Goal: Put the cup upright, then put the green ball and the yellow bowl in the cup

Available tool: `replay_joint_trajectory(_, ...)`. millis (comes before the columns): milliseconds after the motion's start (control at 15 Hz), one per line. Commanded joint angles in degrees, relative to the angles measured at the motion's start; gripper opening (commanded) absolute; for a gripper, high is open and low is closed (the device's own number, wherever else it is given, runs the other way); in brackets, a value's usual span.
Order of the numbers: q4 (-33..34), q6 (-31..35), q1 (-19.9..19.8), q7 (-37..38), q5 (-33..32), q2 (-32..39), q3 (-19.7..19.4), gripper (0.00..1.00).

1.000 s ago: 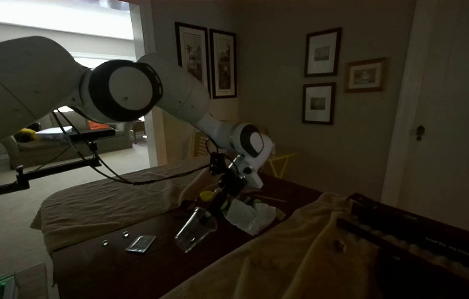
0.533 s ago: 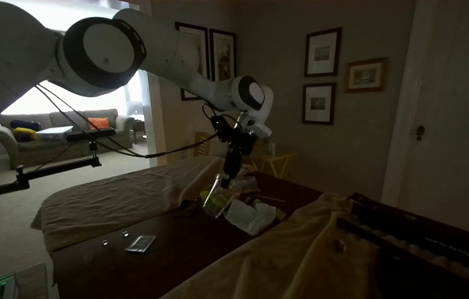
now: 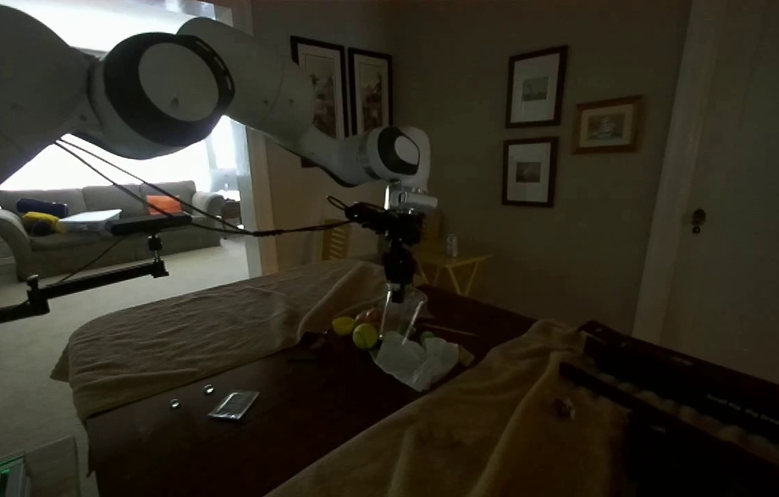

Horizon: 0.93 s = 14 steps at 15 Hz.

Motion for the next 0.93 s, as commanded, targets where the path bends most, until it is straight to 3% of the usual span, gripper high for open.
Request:
replay_joint_trajectory(0, -2.26, 8.23, 1.5, 7.41, -4.37, -1.61, -0.34, 0.01)
replay_joint_trajectory(133, -3.72, 13.31, 1.77, 11.45, -5.25, -2.91, -0.25, 0.01)
replay_joint_trajectory(200, -4.51, 14.42, 0.49, 8.81, -3.5, -3.71, 1.77, 0.01)
replay_joint_trajectory(267, -0.01, 10.66, 0.16, 8.03, -4.15, -0.39, 1.47, 0.04)
replay_joint_trajectory(467, -0.48, 12.16, 0.17, 7.98, -4.03, -1.03, 1.98, 0.01)
replay_joint_trajectory(533, -0.92, 14.7, 1.38, 11.71, -6.44, -0.99, -0.06, 0.01)
replay_joint_trajectory(867, 0.62, 21.47, 1.38, 19.31, -10.82, 1.46, -2.71, 0.01)
